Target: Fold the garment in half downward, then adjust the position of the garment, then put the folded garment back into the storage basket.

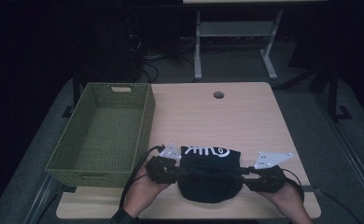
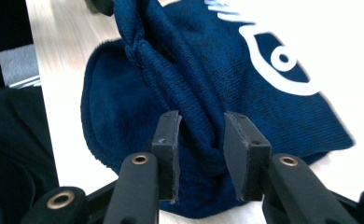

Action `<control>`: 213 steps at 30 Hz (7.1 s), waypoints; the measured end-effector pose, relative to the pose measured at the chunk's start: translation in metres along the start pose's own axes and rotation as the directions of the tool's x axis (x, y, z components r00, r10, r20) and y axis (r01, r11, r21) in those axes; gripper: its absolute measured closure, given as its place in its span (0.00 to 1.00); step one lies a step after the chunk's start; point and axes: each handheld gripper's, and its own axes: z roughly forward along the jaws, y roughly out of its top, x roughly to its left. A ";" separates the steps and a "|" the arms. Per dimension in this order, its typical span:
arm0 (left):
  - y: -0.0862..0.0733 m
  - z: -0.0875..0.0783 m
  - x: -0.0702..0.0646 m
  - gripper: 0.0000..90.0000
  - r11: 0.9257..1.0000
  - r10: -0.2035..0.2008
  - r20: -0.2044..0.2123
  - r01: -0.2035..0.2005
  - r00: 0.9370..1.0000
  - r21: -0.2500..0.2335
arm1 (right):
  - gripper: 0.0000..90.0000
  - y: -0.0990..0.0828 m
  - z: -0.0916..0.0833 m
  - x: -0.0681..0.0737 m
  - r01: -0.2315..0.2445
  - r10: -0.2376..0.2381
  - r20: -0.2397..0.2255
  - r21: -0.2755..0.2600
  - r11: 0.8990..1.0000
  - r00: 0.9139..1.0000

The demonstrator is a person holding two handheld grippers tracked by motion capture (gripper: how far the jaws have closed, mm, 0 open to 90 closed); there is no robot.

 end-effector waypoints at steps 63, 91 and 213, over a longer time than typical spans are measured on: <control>0.050 0.086 0.041 1.00 0.998 0.006 -0.016 -0.005 1.000 0.068 | 1.00 -0.017 0.043 0.024 0.029 -0.012 -0.174 0.096 0.995 0.985; 0.015 0.057 0.009 0.95 0.989 0.064 -0.040 -0.058 0.997 0.136 | 0.98 -0.017 0.033 0.012 0.016 -0.012 -0.074 0.060 0.998 0.997; 0.113 -0.028 0.041 0.80 0.987 -0.053 0.077 0.041 0.996 0.157 | 0.05 -0.060 0.018 -0.030 -0.191 0.164 0.295 0.065 0.979 0.941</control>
